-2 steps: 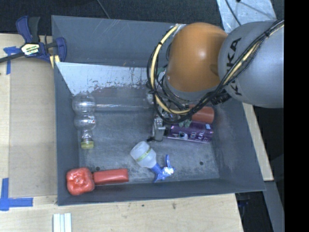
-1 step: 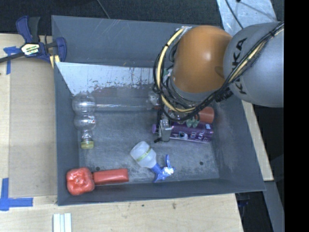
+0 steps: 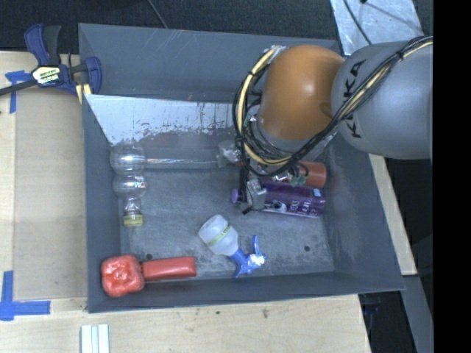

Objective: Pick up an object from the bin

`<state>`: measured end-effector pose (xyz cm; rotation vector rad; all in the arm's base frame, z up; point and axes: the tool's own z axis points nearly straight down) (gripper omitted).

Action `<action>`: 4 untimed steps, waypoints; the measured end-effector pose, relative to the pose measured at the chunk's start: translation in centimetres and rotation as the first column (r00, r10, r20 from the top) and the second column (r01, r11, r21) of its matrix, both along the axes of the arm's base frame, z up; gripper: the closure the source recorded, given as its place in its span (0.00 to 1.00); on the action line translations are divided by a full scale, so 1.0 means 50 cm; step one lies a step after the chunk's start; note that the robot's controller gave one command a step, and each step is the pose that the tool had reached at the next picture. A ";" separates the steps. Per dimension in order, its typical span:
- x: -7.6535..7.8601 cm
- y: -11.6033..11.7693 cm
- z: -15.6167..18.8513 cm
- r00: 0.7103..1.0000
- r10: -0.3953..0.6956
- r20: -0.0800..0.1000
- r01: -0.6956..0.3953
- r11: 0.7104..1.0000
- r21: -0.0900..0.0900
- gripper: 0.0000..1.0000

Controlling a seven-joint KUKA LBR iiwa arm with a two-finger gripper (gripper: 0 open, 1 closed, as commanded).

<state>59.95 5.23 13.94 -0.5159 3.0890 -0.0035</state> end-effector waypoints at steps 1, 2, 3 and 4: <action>0.000 -0.062 -0.021 0.998 -0.054 -0.011 0.054 0.999 0.002 0.00; 0.011 -0.127 -0.033 0.999 0.035 -0.006 -0.035 0.999 0.001 0.00; 0.032 -0.155 -0.095 0.998 -0.066 -0.019 0.066 0.998 0.007 1.00; 0.032 -0.155 -0.095 0.998 -0.066 -0.019 0.066 0.998 0.007 1.00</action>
Offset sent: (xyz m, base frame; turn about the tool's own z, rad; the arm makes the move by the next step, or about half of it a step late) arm 0.0062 -0.0793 -0.0230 -0.0803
